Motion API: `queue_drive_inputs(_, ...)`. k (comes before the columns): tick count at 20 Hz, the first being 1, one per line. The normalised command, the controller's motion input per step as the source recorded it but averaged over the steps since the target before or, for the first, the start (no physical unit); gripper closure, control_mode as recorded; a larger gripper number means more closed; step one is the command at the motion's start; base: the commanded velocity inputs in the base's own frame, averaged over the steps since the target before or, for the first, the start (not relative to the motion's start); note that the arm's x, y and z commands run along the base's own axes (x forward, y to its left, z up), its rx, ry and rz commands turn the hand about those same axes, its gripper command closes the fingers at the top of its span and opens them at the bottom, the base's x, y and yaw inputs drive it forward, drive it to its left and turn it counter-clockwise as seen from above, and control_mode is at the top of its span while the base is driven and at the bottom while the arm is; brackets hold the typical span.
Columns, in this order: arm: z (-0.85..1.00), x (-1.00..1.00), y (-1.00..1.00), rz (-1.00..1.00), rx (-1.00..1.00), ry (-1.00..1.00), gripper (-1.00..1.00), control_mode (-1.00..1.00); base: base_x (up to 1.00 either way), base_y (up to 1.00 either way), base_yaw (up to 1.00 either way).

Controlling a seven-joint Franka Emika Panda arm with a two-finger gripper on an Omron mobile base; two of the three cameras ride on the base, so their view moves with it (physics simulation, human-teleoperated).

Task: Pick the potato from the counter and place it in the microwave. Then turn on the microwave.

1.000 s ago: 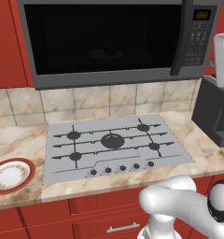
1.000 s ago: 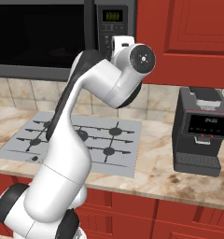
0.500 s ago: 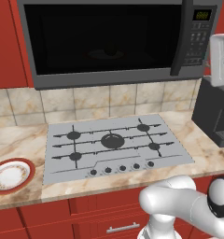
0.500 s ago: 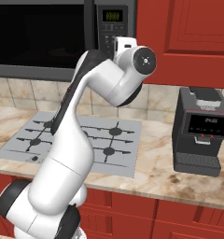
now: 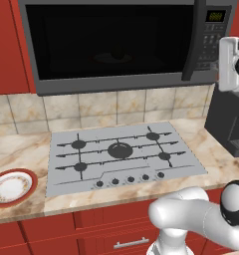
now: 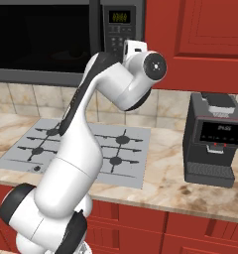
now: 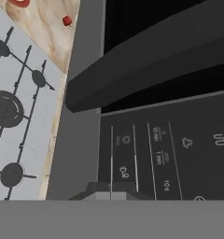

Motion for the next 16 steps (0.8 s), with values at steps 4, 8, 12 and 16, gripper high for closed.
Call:
queue_drive_inputs(4, -0.03, 0.28, 0.0, 0.0, 0.04, 0.0, 1.0, -1.0, 0.0, 0.0, 0.0)
queue_drive_inputs(8, -0.03, 0.3, 0.0, 0.0, 0.03, 0.0, 1.0, -1.0, 0.0, 0.0, 0.0)
queue_drive_inputs(12, -0.04, 0.31, 0.0, 0.0, 0.03, 0.0, 1.0, -1.0, 0.0, 0.0, 0.0)
queue_drive_inputs(16, -0.09, 0.28, 0.0, 0.0, 0.02, 0.0, 1.0, -1.0, 0.0, 0.0, 0.0)
